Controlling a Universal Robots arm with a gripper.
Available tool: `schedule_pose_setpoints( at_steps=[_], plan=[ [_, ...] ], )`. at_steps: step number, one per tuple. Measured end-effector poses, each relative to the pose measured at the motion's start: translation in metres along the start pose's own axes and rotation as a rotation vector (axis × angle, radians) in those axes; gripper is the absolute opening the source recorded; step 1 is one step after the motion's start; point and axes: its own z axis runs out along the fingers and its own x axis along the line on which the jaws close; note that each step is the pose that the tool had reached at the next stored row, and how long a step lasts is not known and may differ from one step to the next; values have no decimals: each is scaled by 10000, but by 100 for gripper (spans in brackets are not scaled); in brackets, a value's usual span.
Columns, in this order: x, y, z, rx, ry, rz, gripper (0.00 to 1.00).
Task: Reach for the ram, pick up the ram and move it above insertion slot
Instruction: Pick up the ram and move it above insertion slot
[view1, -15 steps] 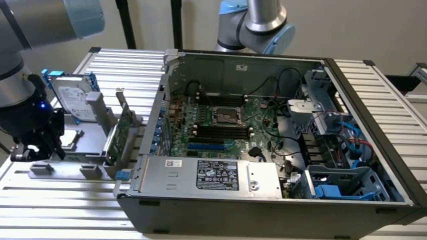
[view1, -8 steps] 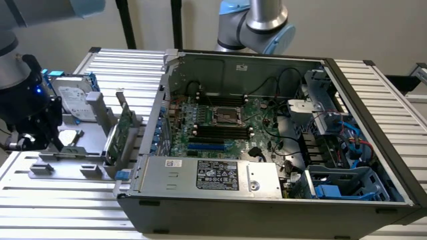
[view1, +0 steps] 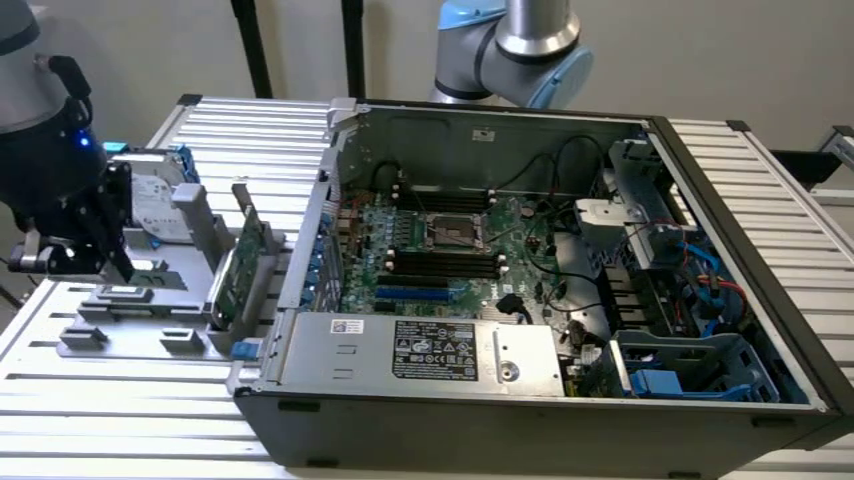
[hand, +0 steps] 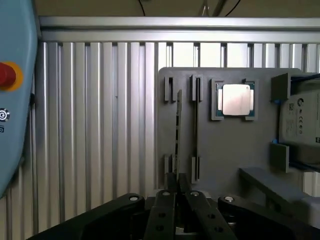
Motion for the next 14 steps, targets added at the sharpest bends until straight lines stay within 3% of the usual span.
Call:
schedule_pose_setpoints(
  at_steps=[14],
  plan=[
    [-10, -361, -655, -2, -7, -27, 14]
  ],
)
